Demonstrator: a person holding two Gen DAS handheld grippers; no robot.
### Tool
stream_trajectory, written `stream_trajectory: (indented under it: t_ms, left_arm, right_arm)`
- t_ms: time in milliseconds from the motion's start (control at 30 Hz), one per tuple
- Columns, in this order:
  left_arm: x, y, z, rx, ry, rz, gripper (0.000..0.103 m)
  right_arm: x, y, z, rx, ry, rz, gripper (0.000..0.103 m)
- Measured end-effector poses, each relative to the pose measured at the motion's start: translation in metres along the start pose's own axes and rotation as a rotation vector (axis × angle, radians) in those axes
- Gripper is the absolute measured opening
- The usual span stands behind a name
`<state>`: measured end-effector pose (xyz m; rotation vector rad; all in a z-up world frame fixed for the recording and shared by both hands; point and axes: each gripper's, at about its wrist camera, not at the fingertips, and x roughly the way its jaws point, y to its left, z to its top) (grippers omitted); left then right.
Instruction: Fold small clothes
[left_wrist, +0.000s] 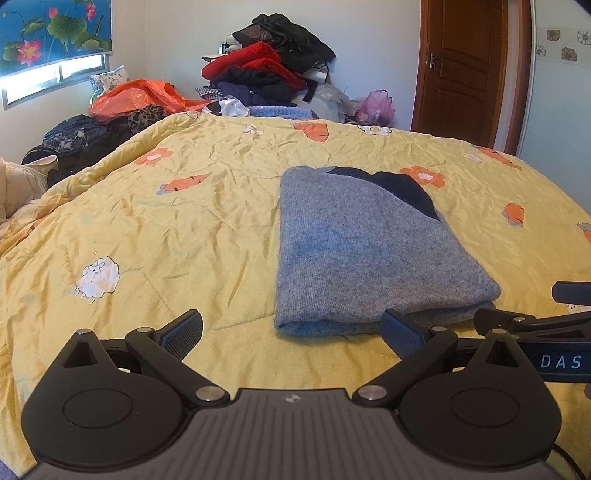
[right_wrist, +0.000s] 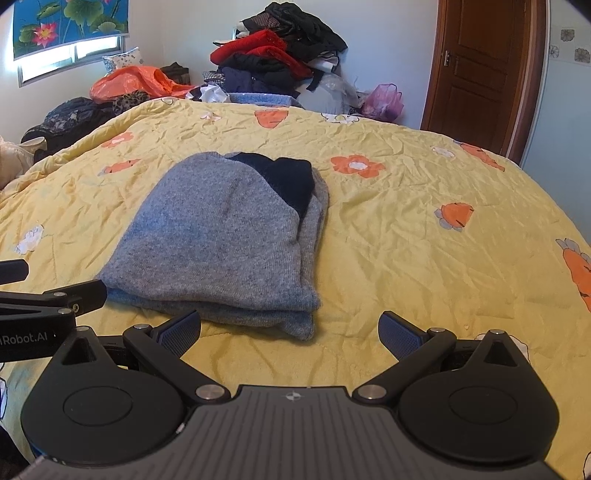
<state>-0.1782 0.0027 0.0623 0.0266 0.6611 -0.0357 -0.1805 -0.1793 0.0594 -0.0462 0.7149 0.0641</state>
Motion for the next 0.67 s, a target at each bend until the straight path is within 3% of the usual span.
stream_trajectory:
  t_ms: [267, 500, 667]
  left_arm:
    - [-0.0006, 0.0037, -0.0024, -0.022, -0.004, -0.041, 0.103]
    - [-0.0019, 0.0072, -0.0077, -0.036, -0.007, -0.019, 0.103]
    - [-0.0021, 0.0084, -0.0088, 0.010, -0.010, -0.050, 0.103]
  right_arm:
    - [-0.0008, -0.0021, 0.0010, 0.006, 0.001, 0.005, 0.103]
    - [0.0006, 0.0013, -0.0019, 0.005, 0.010, 0.022, 0.103]
    - [0.0083, -0.0035, -0.0003, 0.032, 0.048, 0.062, 0.103]
